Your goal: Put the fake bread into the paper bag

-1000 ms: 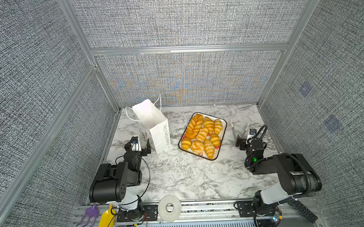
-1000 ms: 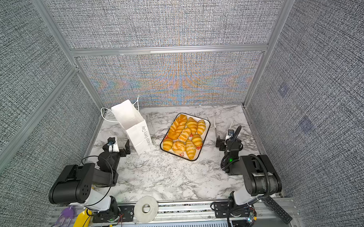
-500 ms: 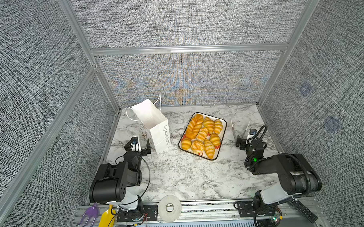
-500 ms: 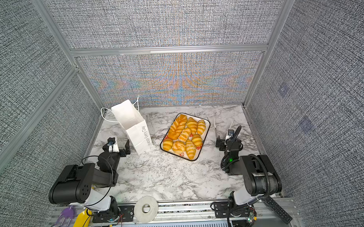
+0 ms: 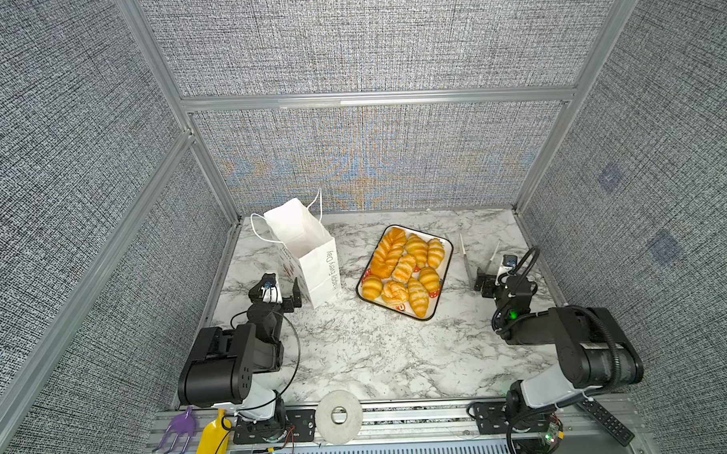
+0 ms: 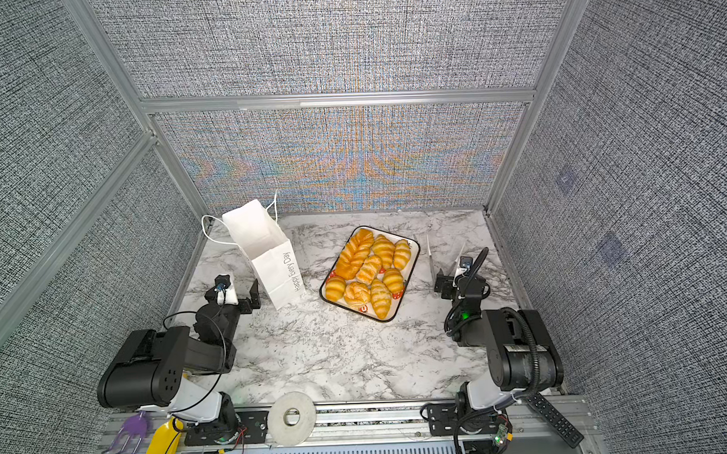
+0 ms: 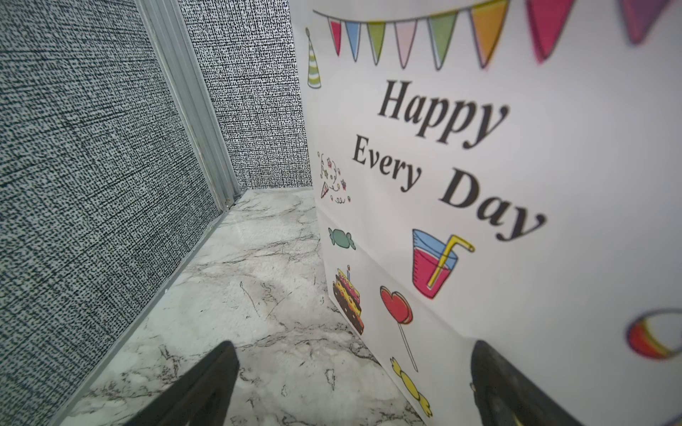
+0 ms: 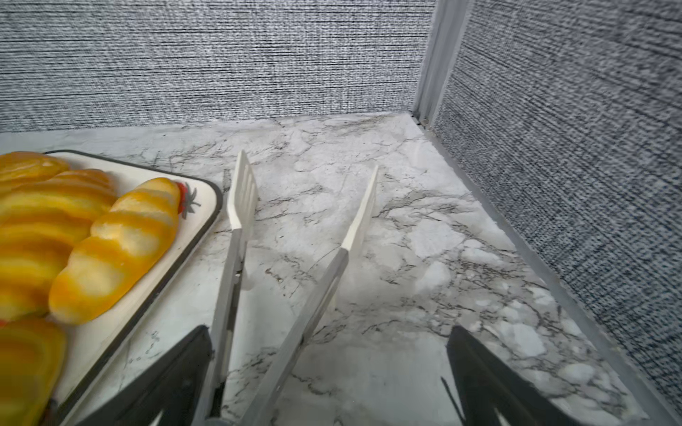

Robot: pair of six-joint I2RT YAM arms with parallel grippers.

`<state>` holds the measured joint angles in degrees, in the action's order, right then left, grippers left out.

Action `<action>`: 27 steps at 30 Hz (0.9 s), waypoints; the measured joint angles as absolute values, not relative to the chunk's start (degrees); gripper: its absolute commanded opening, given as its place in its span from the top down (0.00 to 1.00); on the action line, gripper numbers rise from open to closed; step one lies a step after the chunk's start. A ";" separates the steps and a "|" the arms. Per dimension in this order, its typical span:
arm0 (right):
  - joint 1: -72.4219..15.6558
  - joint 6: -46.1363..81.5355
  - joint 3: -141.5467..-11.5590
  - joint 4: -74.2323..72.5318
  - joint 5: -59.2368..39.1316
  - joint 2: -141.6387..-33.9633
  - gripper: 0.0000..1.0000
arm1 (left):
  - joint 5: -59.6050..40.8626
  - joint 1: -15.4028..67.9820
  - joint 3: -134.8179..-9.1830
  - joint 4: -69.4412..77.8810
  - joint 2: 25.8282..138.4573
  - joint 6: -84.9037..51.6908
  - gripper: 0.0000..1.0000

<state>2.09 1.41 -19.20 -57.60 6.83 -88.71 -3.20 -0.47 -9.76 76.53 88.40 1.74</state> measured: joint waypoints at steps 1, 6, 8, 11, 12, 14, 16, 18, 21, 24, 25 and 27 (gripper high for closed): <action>2.02 1.41 -19.27 -57.43 6.76 -88.73 0.01 | -3.18 -0.47 -9.85 76.55 88.40 1.74 0.01; 2.20 1.65 -19.38 -56.62 6.33 -88.75 0.01 | -3.46 -0.58 -9.96 76.53 88.42 1.74 0.01; 2.20 1.65 -19.38 -56.34 5.93 -88.75 0.01 | -3.60 -0.64 -9.96 76.53 88.42 1.74 0.01; 2.20 1.65 -19.38 -56.29 5.89 -88.75 0.01 | -3.60 -0.80 -9.80 76.64 88.42 1.74 0.01; 2.20 1.65 -19.38 -56.29 5.80 -88.75 0.01 | -3.60 -0.80 -9.54 76.71 88.42 1.72 0.01; 2.20 1.65 -19.31 -56.29 5.72 -88.75 0.01 | -3.53 -0.80 -8.21 78.26 88.42 1.67 0.01; 2.20 1.65 -19.18 -56.36 5.72 -88.73 0.01 | -2.83 -0.78 -5.65 81.14 88.38 1.50 0.01; 2.20 1.65 -18.92 -56.27 5.72 -88.62 0.01 | -1.58 -0.78 -2.83 84.12 87.72 1.26 0.01; 2.20 1.76 -18.98 -55.68 5.93 -87.35 0.01 | -1.13 -0.10 -0.43 88.29 86.02 1.30 0.01; 1.85 2.00 -18.52 -55.90 7.49 -85.06 0.01 | 0.38 0.97 -0.23 90.48 84.18 1.72 0.01; 1.72 2.35 -18.41 -55.61 8.21 -84.47 0.01 | 1.30 1.39 -0.23 90.85 83.44 2.02 0.01; 0.89 2.52 -18.41 -54.26 10.46 -82.78 0.01 | 2.70 2.66 -0.23 91.18 80.58 2.83 0.01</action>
